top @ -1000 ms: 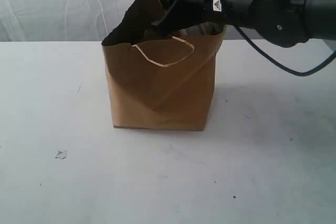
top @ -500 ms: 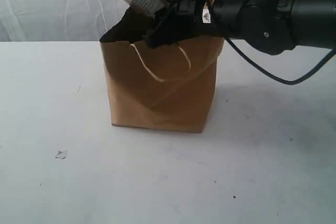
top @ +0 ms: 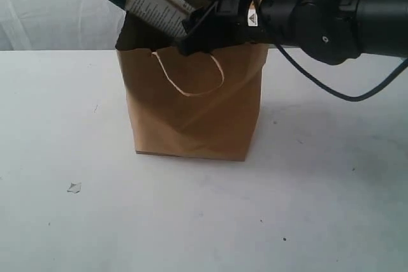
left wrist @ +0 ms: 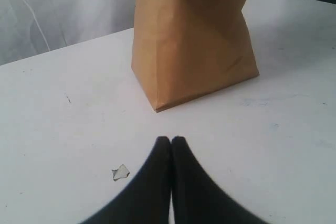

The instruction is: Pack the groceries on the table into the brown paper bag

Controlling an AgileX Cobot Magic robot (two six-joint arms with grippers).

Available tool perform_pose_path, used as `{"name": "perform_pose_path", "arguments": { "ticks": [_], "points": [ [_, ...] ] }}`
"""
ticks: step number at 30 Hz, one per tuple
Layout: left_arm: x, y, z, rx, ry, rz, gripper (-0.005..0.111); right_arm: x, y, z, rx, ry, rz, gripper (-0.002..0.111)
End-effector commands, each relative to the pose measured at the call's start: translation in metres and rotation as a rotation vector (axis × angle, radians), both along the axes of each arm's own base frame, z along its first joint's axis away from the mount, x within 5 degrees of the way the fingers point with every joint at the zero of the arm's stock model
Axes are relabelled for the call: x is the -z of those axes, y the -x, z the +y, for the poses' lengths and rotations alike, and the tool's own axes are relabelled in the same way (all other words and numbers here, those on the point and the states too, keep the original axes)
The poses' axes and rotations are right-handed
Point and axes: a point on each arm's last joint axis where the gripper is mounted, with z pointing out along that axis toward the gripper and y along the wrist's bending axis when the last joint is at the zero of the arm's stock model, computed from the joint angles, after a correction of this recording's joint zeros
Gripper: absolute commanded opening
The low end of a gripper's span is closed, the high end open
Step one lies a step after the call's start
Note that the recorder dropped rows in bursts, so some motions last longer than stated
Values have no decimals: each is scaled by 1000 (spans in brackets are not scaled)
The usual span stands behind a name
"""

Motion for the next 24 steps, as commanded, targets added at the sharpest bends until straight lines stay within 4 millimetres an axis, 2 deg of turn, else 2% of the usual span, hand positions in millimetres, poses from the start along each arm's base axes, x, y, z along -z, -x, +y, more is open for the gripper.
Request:
{"name": "perform_pose_path", "arguments": {
  "ticks": [1,6,10,20,24],
  "points": [
    [1,0,0,5,5,0,0,-5,2,-1,-2,-15,-17,59],
    [1,0,0,5,5,0,0,-22,10,-4,-19,-68,-81,59],
    [1,0,0,5,5,0,0,-25,20,-10,-24,-94,-96,59],
    [1,0,0,5,5,0,0,-38,54,-50,24,-232,-162,57],
    [1,0,0,5,5,0,0,-45,79,-71,39,-257,-208,55]
  ]
}}
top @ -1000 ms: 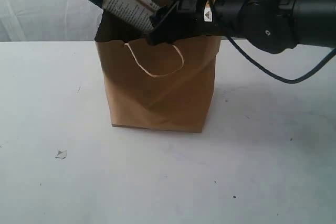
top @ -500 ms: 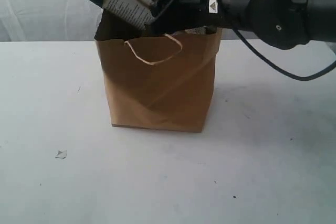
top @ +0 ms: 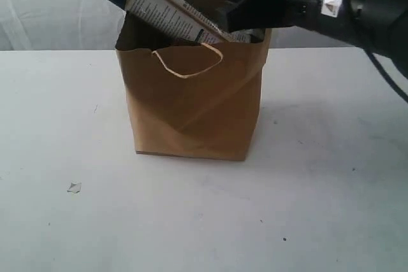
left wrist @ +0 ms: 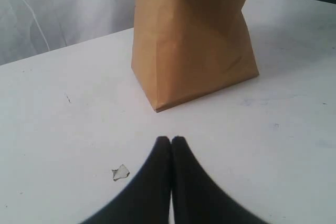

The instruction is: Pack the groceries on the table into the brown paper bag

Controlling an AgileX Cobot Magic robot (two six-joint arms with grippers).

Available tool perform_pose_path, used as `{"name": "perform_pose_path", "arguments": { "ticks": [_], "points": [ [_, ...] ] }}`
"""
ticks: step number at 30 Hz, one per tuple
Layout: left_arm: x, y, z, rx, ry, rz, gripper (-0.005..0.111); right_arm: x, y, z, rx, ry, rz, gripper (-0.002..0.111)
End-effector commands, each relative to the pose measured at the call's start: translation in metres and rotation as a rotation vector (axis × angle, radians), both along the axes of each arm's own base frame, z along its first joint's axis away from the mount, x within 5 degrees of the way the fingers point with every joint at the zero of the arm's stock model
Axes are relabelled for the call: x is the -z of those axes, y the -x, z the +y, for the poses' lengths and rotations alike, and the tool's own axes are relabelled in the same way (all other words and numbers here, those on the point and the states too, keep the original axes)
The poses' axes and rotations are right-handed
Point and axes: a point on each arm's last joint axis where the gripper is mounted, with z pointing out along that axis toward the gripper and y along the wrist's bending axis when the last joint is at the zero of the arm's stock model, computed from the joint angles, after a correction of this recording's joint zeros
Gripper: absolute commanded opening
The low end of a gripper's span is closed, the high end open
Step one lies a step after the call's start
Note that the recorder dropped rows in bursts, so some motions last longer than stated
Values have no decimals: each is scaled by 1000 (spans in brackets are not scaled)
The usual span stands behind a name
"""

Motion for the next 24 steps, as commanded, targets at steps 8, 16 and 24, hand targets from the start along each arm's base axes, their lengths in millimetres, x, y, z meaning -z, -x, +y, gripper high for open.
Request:
{"name": "perform_pose_path", "arguments": {
  "ticks": [8,16,24],
  "points": [
    [1,0,0,5,5,0,0,-10,91,-60,47,-119,-108,49],
    [1,0,0,5,5,0,0,15,158,-100,98,-134,-45,12],
    [1,0,0,5,5,0,0,34,202,-126,143,-116,5,0]
  ]
}}
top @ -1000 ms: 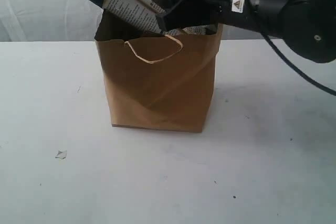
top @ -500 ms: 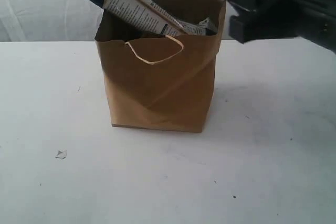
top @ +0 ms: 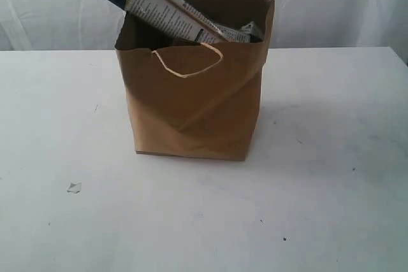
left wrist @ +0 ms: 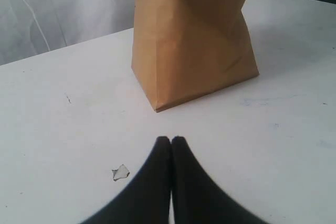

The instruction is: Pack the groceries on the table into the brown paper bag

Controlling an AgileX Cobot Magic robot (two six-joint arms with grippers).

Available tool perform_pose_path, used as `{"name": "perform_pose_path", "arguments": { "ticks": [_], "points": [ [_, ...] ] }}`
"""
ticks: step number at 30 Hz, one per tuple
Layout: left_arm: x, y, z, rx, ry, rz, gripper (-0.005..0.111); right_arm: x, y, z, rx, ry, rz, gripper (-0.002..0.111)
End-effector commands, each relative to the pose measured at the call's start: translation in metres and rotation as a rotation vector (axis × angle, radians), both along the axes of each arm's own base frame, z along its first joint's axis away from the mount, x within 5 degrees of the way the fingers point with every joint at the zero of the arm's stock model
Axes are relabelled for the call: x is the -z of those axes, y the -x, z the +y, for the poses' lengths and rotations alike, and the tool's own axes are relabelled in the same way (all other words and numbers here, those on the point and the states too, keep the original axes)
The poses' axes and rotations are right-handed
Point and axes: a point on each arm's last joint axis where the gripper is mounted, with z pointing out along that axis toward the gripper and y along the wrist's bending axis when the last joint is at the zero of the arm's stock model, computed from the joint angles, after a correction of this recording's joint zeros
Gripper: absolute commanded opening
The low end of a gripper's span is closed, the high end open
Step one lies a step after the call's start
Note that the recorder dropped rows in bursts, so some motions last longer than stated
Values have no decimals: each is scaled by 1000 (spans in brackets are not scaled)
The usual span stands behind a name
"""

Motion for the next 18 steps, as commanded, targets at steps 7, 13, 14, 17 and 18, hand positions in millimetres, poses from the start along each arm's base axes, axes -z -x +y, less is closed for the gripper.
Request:
{"name": "perform_pose_path", "arguments": {
  "ticks": [7,13,14,17,18],
  "points": [
    [1,0,0,5,5,0,0,35,33,-21,48,38,144,0],
    [1,0,0,5,5,0,0,57,31,-16,19,-3,233,0],
    [1,0,0,5,5,0,0,63,30,-15,12,-11,259,0],
    [1,0,0,5,5,0,0,83,28,-10,-10,-53,341,0],
    [1,0,0,5,5,0,0,90,28,-9,-14,-64,361,0]
  ]
}}
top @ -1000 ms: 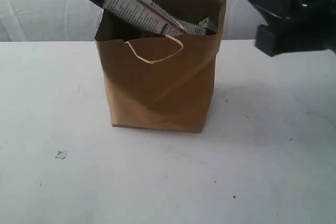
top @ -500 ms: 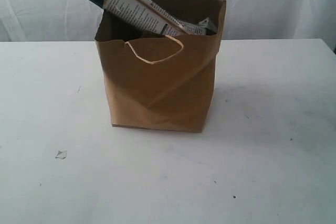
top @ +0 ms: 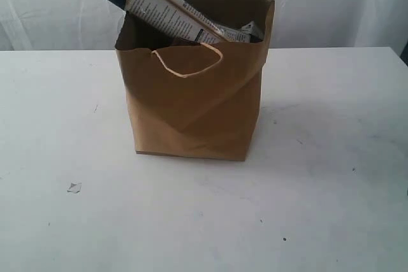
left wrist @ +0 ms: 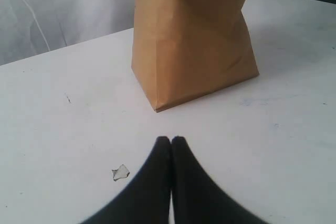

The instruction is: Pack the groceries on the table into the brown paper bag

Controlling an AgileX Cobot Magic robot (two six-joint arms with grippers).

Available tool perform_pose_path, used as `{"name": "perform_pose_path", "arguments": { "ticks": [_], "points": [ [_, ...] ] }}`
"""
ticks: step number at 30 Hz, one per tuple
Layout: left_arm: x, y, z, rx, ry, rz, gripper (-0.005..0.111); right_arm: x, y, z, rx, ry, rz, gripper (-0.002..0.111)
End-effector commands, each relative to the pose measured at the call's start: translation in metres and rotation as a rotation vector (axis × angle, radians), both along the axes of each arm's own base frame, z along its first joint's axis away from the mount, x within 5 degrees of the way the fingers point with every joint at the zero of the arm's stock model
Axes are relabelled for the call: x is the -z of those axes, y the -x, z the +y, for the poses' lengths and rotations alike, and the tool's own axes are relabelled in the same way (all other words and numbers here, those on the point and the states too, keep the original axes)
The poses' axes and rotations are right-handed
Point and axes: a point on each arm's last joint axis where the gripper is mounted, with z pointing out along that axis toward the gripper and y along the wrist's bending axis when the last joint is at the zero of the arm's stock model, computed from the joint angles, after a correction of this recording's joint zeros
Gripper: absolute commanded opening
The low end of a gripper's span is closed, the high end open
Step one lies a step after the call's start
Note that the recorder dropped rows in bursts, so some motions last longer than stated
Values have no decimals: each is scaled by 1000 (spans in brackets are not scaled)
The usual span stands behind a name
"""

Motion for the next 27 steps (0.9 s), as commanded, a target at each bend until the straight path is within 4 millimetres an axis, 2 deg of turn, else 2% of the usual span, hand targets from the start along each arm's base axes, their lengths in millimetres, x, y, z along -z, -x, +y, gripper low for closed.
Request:
{"name": "perform_pose_path", "arguments": {
  "ticks": [1,10,27],
  "points": [
    [1,0,0,5,5,0,0,29,-3,5,-7,-58,84,0],
    [1,0,0,5,5,0,0,71,-9,6,3,-65,47,0],
    [1,0,0,5,5,0,0,76,-10,-1,115,-49,89,0]
  ]
}}
